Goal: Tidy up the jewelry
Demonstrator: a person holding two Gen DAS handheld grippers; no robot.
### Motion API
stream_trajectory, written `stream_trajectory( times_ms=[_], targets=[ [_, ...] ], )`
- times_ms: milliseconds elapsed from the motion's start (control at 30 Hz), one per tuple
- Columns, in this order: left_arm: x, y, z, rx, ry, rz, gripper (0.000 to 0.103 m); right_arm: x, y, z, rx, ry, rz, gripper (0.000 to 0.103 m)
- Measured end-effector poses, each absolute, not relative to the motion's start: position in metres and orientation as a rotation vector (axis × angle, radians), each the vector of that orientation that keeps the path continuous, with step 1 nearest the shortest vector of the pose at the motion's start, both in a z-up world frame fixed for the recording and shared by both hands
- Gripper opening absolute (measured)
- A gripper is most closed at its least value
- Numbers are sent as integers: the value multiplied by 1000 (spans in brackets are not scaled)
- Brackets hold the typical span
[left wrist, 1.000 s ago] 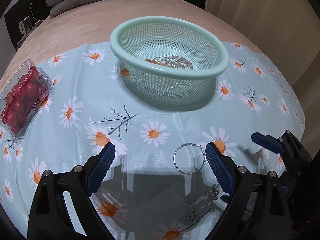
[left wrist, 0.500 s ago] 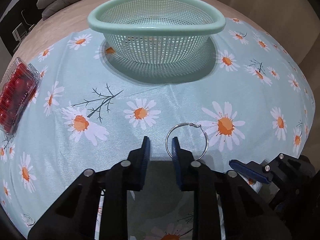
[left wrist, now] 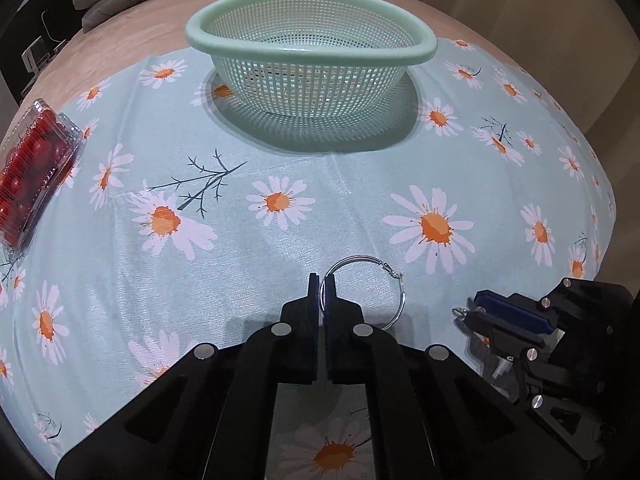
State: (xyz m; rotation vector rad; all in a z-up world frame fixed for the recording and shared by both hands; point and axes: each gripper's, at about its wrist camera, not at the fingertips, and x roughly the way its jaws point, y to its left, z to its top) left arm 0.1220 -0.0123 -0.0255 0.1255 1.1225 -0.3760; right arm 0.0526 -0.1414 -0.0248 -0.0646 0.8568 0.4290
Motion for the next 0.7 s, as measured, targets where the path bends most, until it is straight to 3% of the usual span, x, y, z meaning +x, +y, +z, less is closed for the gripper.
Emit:
stream_trajectory(
  times_ms=[467,700],
  targets=[
    [143,-10,27,147,1065,-392,2,79,-152,26,-78,804,422,10],
    [159,-9,19,154,1101,-398,3,100,-157,36,-79,805,422,10]
  ],
)
